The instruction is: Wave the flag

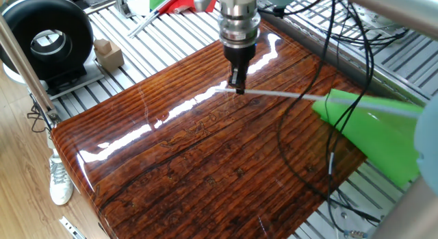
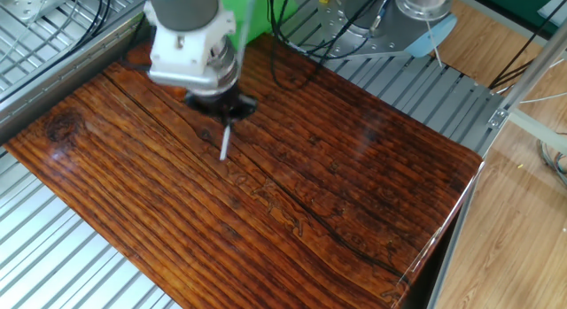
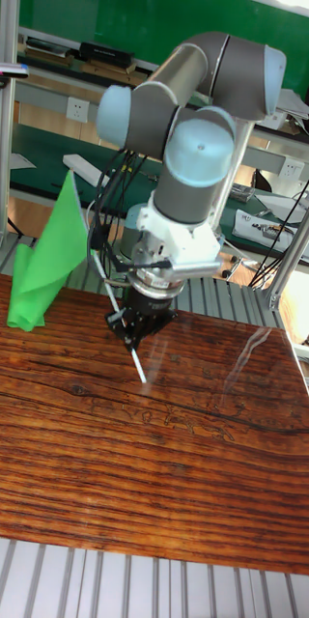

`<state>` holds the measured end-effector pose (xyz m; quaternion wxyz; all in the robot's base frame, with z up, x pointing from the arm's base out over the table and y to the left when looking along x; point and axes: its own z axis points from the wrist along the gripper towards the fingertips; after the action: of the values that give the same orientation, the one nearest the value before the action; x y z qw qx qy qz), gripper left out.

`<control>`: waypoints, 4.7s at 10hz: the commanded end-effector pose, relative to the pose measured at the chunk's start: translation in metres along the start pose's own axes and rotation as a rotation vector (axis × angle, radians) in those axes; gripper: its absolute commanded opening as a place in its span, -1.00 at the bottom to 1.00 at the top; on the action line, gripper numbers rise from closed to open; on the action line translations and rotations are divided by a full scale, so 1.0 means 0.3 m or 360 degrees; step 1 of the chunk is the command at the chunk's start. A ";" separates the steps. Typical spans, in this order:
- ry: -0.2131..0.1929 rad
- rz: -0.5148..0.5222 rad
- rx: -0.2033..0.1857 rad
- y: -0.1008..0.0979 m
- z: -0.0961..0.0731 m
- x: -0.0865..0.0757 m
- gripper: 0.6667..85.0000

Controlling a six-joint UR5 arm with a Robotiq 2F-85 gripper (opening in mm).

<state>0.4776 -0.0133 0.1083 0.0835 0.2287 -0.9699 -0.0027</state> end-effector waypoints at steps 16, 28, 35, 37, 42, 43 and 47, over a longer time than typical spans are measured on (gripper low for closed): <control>-0.0109 -0.0158 -0.0026 -0.054 -0.109 -0.014 -0.98; -0.0177 -0.0111 0.0046 -0.062 -0.132 -0.073 -0.98; -0.0436 -0.0340 0.0159 -0.090 -0.139 -0.286 -0.98; -0.0477 -0.0306 0.0123 -0.085 -0.132 -0.322 -0.98; -0.0577 -0.0164 0.0074 -0.089 -0.130 -0.393 -0.98; -0.0585 -0.0159 0.0080 -0.095 -0.130 -0.401 -0.79; -0.0634 -0.0199 0.0069 -0.092 -0.131 -0.443 -0.26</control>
<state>0.6060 0.0166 0.1239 -0.1038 0.2869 -0.9521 -0.0210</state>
